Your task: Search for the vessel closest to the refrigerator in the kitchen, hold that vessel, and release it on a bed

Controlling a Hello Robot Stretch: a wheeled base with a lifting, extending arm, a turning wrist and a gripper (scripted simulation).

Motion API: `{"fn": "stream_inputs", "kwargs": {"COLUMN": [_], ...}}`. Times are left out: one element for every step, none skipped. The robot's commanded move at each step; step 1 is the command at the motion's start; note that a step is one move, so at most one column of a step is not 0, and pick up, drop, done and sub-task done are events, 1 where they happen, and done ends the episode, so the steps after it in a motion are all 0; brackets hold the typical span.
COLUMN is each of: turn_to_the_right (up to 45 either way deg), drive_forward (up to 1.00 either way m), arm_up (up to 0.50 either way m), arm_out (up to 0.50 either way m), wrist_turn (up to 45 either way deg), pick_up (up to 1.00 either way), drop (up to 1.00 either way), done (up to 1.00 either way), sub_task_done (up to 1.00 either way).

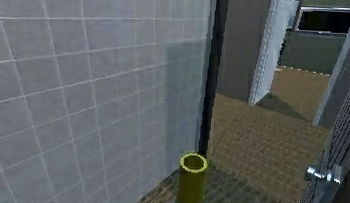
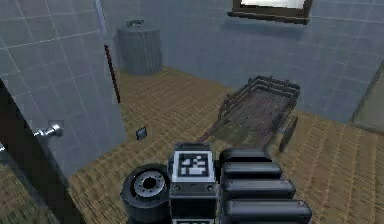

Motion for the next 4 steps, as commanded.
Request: {"fn": "stream_inputs", "kwargs": {"turn_to_the_right": [0.0,45.0,0.0,0.0], "drive_forward": [0.75,0.0,1.0,1.0], "arm_up": [0.0,0.0,0.0,0.0], "arm_out": [0.0,0.0,0.0,0.0], "wrist_turn": [0.0,0.0,0.0,0.0], "pick_up": [0.0,0.0,0.0,0.0], "drop": [0.0,0.0,0.0,0.0], "done": [0.0,0.0,0.0,0.0], "sub_task_done": [0.0,0.0,0.0,0.0]}}
